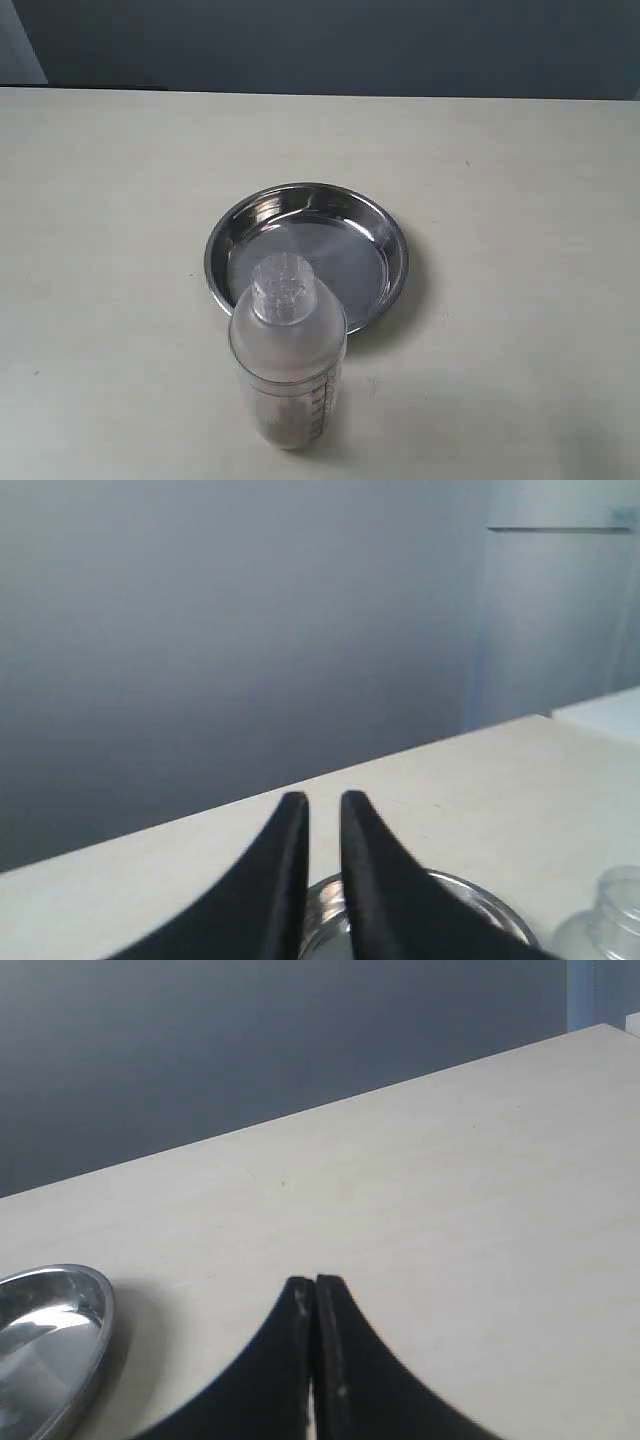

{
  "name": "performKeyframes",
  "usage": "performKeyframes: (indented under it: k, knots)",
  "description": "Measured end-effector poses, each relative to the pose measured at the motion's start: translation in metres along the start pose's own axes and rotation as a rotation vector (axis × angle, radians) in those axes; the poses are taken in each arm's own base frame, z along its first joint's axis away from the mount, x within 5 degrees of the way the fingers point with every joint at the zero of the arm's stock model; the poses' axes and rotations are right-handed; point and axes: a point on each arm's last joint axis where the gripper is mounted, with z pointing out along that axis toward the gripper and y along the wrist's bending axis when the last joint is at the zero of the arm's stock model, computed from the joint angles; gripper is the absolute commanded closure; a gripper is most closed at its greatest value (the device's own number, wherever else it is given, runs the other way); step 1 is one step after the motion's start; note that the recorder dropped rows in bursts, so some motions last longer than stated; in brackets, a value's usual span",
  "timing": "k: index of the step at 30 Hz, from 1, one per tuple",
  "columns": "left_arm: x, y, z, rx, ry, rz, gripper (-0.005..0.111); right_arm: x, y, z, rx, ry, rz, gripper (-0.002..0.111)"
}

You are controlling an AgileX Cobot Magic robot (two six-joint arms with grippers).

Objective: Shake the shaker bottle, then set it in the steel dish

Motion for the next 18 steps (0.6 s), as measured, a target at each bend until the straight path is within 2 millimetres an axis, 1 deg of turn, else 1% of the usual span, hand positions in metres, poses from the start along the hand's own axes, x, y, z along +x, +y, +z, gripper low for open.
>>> performKeyframes:
  k: [1, 3, 4, 5, 7, 10, 16, 18]
  knots:
    - [-0.002, -0.002, 0.004, 0.051, 0.004, 0.036, 0.062, 0.000, 0.000, 0.000, 0.000, 0.000, 0.000, 0.109]
    - [-0.006, -0.003, 0.012, 0.117, 0.012, 0.049, 0.035, 0.000, 0.000, 0.000, 0.000, 0.000, 0.000, 0.109]
    - [-0.008, -0.002, 0.015, 0.139, 0.016, 0.041, 0.024, 0.000, 0.000, 0.000, 0.000, 0.000, 0.000, 0.109]
    - [-0.009, -0.001, 0.019, 0.150, 0.023, 0.030, 0.016, 0.000, 0.000, 0.000, 0.000, 0.000, 0.000, 0.109]
    - [-0.011, 0.002, 0.024, 0.158, 0.039, 0.011, 0.007, 0.000, 0.000, 0.000, 0.000, 0.000, 0.000, 0.109]
    - [-0.014, 0.003, 0.032, 0.201, 0.056, -0.012, 0.003, 0.000, 0.000, 0.000, 0.000, 0.000, 0.000, 0.109]
    - [-0.017, 0.006, 0.047, 0.297, 0.083, -0.045, 0.003, 0.000, 0.000, 0.000, 0.000, 0.000, 0.000, 0.109]
    - [-0.015, 0.005, 0.052, 0.352, 0.091, -0.043, 0.006, 0.000, 0.000, 0.000, 0.000, 0.000, 0.000, 0.109]
